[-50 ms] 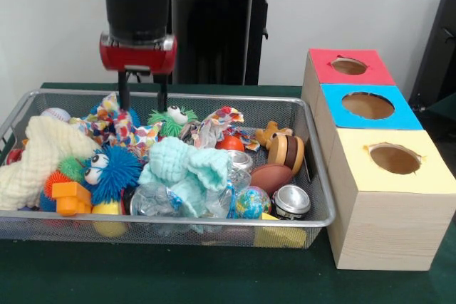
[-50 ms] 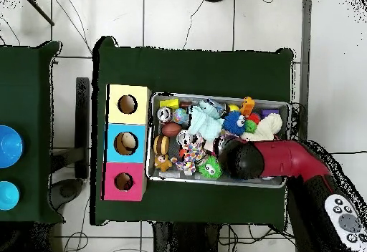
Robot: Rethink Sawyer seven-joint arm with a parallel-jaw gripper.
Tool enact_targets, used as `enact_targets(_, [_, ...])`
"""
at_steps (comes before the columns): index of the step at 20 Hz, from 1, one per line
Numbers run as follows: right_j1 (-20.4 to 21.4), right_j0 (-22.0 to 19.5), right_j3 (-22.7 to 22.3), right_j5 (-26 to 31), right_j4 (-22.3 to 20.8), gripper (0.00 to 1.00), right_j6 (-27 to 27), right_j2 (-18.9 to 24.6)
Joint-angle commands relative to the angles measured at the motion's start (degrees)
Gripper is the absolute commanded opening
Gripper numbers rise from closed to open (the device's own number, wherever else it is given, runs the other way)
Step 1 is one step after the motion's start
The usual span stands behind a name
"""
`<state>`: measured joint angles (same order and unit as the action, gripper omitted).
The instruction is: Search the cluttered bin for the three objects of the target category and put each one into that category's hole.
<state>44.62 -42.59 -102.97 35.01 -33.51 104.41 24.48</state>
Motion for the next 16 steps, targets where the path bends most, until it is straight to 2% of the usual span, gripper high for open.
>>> enact_targets(1, [7.7, 2.5, -4.9, 9.3, 5.3, 1.0, -5.1, 4.1])
enact_targets(9, [9.8, 6.2, -9.2, 6.8, 7.5, 1.0, 1.2, 1.0])
enact_targets(16, [8.9, 10.2, -11.1, 1.2, 8.0, 1.0, 7.0, -1.6])
